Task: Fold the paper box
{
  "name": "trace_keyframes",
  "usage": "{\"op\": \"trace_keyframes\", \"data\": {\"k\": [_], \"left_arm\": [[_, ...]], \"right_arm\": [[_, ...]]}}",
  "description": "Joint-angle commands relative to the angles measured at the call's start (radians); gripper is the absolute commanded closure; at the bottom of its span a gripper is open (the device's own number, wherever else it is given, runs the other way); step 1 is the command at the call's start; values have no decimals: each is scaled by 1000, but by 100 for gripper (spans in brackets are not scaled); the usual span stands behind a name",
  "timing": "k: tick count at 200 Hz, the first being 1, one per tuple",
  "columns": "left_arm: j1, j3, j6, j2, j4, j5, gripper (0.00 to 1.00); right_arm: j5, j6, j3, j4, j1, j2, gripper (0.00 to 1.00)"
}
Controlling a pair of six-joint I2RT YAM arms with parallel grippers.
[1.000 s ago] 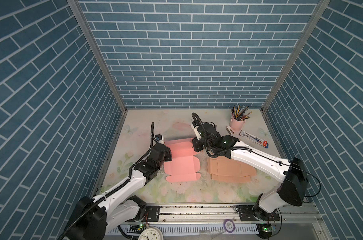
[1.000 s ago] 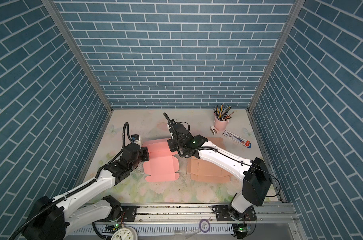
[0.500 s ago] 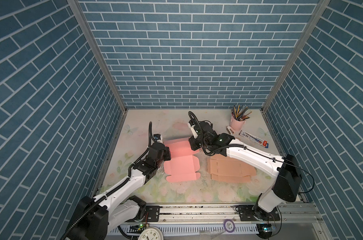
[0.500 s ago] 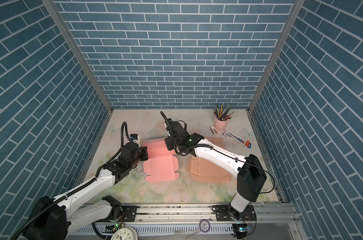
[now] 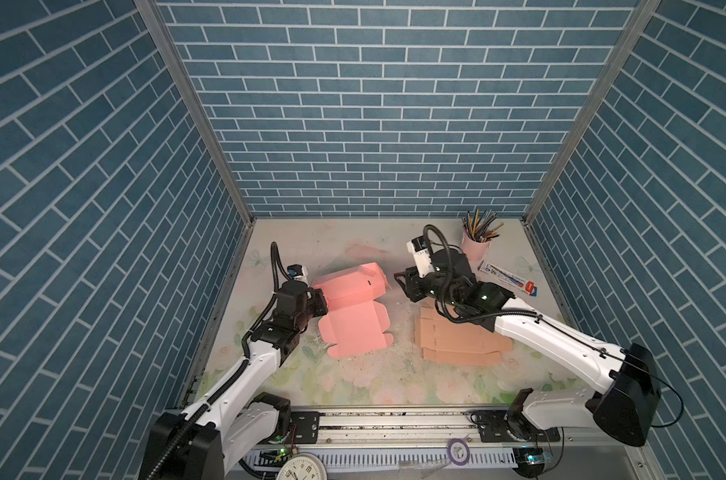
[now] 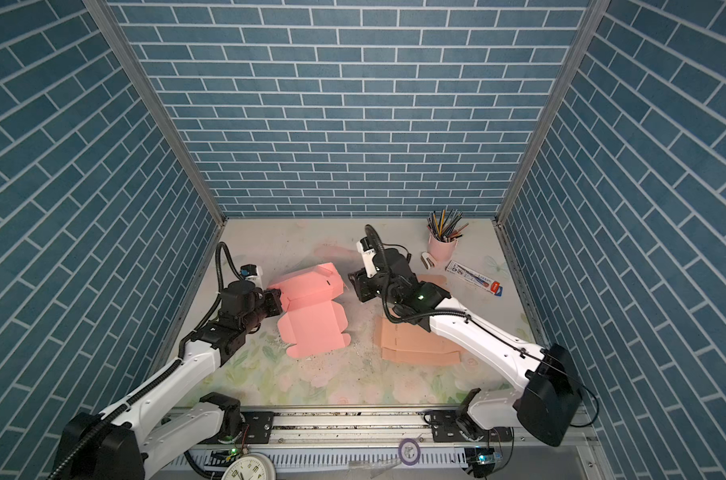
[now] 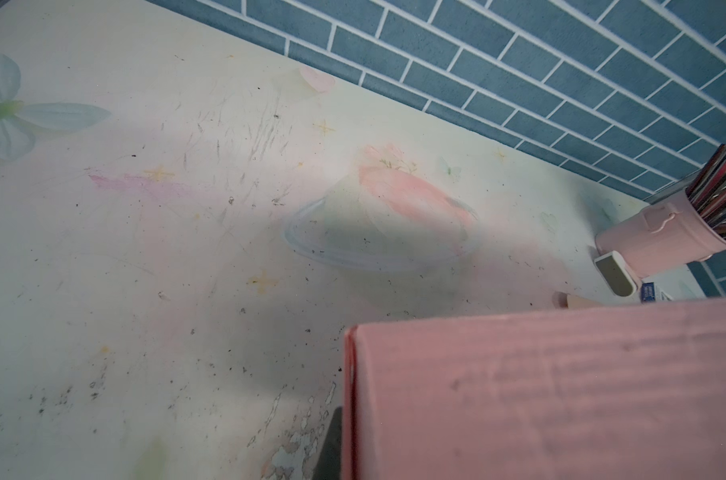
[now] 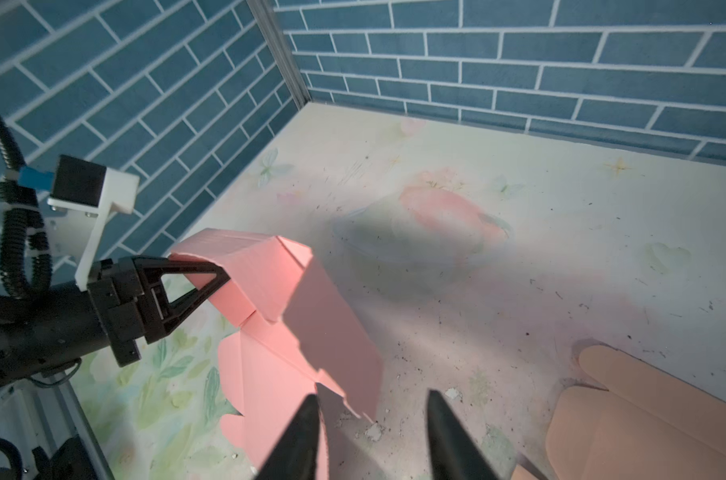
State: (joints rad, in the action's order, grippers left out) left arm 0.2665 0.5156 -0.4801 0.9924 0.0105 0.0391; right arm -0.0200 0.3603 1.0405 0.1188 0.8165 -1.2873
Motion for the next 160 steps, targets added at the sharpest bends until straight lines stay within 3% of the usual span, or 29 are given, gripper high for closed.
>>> {"op": "trace_keyframes", "data": {"k": [1,49,109,160], "left_arm": [[-42,14,-35,-28,-13,96,100],[-95,24,-91,-69,5,230,100],[-105,43,-89,-102,21,306,100],[-104,36,-107,-112,63,366,100]], "right_arm": [[-118,35,-99,-166,-36,63,44],[-287,15,-302,-481,-63,94,33],[-414,53,-389,-794,-66,-1,33],[-464,96,-392,-937,-66,-52,33]]}}
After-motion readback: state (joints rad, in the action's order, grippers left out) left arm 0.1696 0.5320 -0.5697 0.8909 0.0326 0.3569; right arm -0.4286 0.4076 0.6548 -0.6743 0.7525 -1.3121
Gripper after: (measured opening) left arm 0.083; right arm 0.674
